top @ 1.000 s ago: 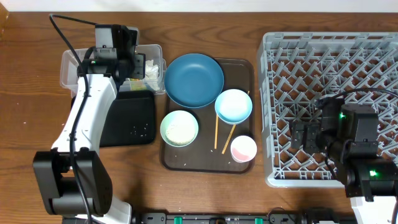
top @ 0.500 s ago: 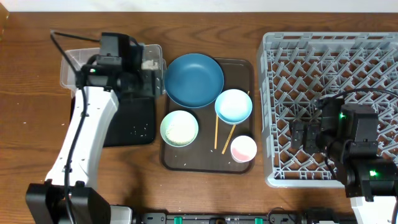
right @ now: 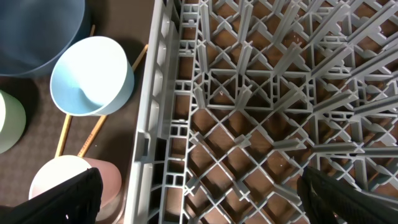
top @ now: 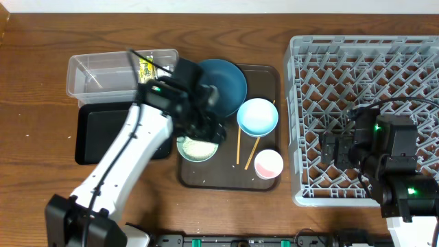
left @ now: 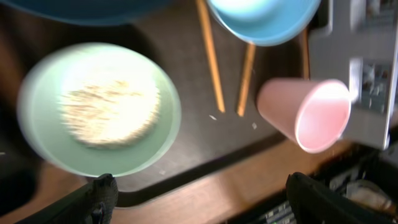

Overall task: Sort waste into correct bins and load items into the dishwasher rack
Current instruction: 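Move the left gripper to the pink cup and grasp it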

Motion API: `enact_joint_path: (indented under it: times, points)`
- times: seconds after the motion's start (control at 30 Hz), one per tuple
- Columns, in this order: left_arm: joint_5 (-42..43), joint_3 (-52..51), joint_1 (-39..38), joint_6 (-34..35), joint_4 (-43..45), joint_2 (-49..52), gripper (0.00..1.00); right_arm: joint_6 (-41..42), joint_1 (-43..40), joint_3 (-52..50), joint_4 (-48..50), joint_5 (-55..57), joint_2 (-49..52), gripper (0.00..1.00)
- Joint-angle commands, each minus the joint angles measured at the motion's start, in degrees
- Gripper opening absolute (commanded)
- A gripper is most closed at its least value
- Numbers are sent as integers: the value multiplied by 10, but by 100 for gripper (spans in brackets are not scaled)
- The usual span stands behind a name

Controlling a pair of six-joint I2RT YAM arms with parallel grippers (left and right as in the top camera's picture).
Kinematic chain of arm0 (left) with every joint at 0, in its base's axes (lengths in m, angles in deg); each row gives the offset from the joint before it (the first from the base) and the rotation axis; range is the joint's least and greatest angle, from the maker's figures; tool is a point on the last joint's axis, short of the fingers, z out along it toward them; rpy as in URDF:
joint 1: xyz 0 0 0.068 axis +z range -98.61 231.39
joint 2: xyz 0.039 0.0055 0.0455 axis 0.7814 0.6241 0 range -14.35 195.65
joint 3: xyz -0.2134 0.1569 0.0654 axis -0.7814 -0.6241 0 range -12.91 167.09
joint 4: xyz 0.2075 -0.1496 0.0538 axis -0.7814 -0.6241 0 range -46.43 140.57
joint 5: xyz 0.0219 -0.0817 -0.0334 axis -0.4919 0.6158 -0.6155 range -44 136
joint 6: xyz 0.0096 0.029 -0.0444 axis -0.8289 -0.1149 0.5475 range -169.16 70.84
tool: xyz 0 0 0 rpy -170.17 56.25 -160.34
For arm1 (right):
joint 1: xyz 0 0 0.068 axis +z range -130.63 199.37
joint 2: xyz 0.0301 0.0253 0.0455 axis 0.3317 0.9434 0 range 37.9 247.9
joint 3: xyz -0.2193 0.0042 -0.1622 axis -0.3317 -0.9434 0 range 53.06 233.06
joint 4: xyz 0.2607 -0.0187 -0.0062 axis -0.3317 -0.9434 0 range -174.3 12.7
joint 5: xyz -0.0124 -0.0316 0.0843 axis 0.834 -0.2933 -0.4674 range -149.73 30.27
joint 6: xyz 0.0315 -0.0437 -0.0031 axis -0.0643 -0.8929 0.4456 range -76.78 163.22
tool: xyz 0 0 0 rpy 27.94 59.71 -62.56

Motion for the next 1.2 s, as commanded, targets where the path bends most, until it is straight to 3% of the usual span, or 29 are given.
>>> enact_joint_path:
  times: [0.0,0.4,0.93,1.03,1.17]
  points:
    - [8,-17,-45,12,6,15,90,-6,5,11,-1,-4,-1,99]
    - [7,-35,-165,51,77,68,86,-7,5,11,-11,-4,-1,99]
    - [-7,-35,-186,86,123,143,79,-7,5,11,-13,-4,-1,99]
    - [-8,-35,-195,90,131,154,72,-7,5,11,-13,-4,-1,99]
    - [-8,-35,-200,92,135,166,51,-7,5,11,-13,-4,-1,99]
